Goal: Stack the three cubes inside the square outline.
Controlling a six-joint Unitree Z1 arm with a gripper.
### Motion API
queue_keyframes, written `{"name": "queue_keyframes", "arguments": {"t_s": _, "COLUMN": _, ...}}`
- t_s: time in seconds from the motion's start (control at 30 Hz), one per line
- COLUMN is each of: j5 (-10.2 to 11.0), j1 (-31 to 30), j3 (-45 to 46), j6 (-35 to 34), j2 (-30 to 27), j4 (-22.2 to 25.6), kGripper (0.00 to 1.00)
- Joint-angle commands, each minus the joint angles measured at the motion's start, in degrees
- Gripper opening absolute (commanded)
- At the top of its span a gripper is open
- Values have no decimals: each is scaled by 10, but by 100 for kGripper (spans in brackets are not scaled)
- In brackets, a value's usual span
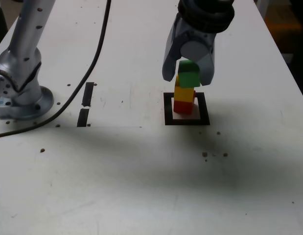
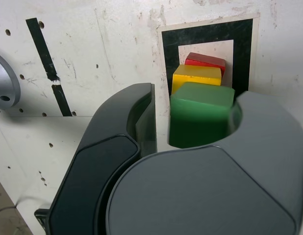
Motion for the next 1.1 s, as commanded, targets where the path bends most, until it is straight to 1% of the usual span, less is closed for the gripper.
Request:
{"name": "queue_keyframes", "arguments": {"t_s": 0.0, "j5": 3, "j1": 1, "j3": -2, "j6": -2, "j2": 2, "j4": 5, "kGripper": 84}}
{"name": "queue_keyframes", "arguments": {"t_s": 0.03, "j5": 6, "j1": 1, "j3": -2, "j6": -4, "j2": 2, "j4": 5, "kGripper": 92}}
{"name": "queue_keyframes", "arguments": {"t_s": 0.07, "j5": 9, "j1": 1, "j3": -3, "j6": -5, "j2": 3, "j4": 5, "kGripper": 97}}
{"name": "queue_keyframes", "arguments": {"t_s": 0.1, "j5": 11, "j1": 1, "j3": -3, "j6": -7, "j2": 3, "j4": 5, "kGripper": 99}}
{"name": "queue_keyframes", "arguments": {"t_s": 0.23, "j5": 18, "j1": 0, "j3": -4, "j6": -11, "j2": 3, "j4": 6, "kGripper": 99}}
{"name": "queue_keyframes", "arguments": {"t_s": 0.43, "j5": 19, "j1": -1, "j3": -5, "j6": -13, "j2": -1, "j4": 14, "kGripper": 99}}
{"name": "queue_keyframes", "arguments": {"t_s": 0.57, "j5": 19, "j1": -1, "j3": 0, "j6": -13, "j2": -25, "j4": 19, "kGripper": 99}}
{"name": "queue_keyframes", "arguments": {"t_s": 0.7, "j5": 25, "j1": -5, "j3": 15, "j6": -13, "j2": -64, "j4": 20, "kGripper": 99}}
{"name": "queue_keyframes", "arguments": {"t_s": 0.87, "j5": 23, "j1": -13, "j3": 61, "j6": -17, "j2": -140, "j4": 28, "kGripper": 100}}
{"name": "queue_keyframes", "arguments": {"t_s": 0.9, "j5": 23, "j1": -18, "j3": 75, "j6": -21, "j2": -160, "j4": 30, "kGripper": 100}}
{"name": "queue_keyframes", "arguments": {"t_s": 0.97, "j5": 30, "j1": -32, "j3": 122, "j6": -37, "j2": -213, "j4": 34, "kGripper": 100}}
{"name": "queue_keyframes", "arguments": {"t_s": 1.07, "j5": 41, "j1": -44, "j3": 196, "j6": -64, "j2": -263, "j4": 33, "kGripper": 100}}
